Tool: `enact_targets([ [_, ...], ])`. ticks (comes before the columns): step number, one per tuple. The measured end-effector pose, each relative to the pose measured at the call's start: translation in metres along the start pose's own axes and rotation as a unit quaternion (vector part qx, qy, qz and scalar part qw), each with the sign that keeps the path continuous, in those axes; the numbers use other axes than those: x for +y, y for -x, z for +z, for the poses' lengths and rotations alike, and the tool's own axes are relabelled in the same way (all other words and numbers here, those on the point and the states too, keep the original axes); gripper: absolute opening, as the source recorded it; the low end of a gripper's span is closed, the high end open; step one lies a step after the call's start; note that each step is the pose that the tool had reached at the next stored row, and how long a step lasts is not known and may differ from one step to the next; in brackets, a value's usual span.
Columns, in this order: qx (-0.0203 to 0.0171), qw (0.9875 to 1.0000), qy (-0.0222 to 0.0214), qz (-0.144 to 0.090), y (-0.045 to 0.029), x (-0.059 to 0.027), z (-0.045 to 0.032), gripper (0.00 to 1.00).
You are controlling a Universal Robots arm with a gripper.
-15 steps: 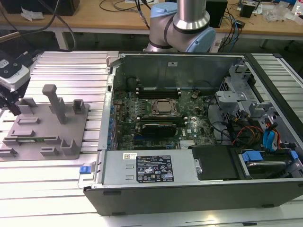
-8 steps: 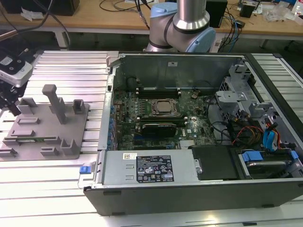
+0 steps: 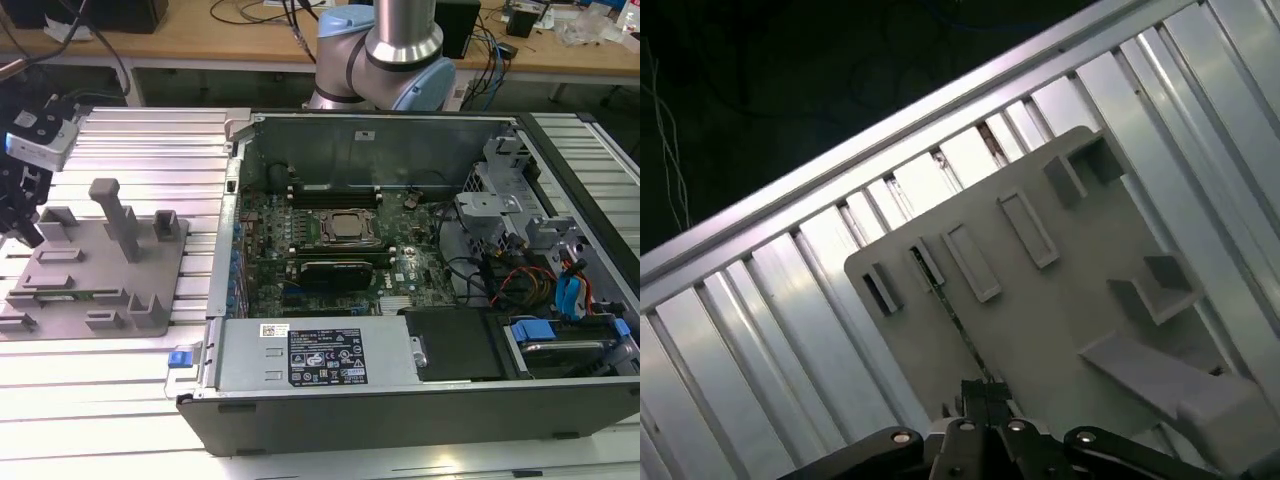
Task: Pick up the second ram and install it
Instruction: 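Pick up the second ram and move it above second insertion slot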
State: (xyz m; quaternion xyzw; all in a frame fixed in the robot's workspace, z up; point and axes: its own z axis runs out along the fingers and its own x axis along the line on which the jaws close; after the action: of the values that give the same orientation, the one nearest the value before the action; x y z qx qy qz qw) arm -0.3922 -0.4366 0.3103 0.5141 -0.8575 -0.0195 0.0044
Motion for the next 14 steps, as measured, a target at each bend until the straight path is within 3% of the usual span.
enact_targets([
  [3,0.003,0.9992,-0.0002,-0.041,0.0,0.0,0.0008,0.08],
  [5,0.0046,0.9972,0.0,-0.075,0.0,-0.0001,0.0017,0.08],
  [6,0.0063,0.9939,0.0002,-0.11,0.0,-0.0001,0.0026,0.08],
  [10,0.0092,0.9828,0.0009,-0.184,-0.0001,-0.0003,0.0068,0.08],
  [11,0.0102,0.9773,0.0011,-0.212,-0.0001,-0.0003,0.0088,0.08],
  [12,0.0106,0.9754,0.0013,-0.22,-0.0001,-0.0003,0.009,0.08],
  [14,0.0099,0.9751,0.0006,-0.221,-0.0001,-0.0003,0.0095,0.08],
])
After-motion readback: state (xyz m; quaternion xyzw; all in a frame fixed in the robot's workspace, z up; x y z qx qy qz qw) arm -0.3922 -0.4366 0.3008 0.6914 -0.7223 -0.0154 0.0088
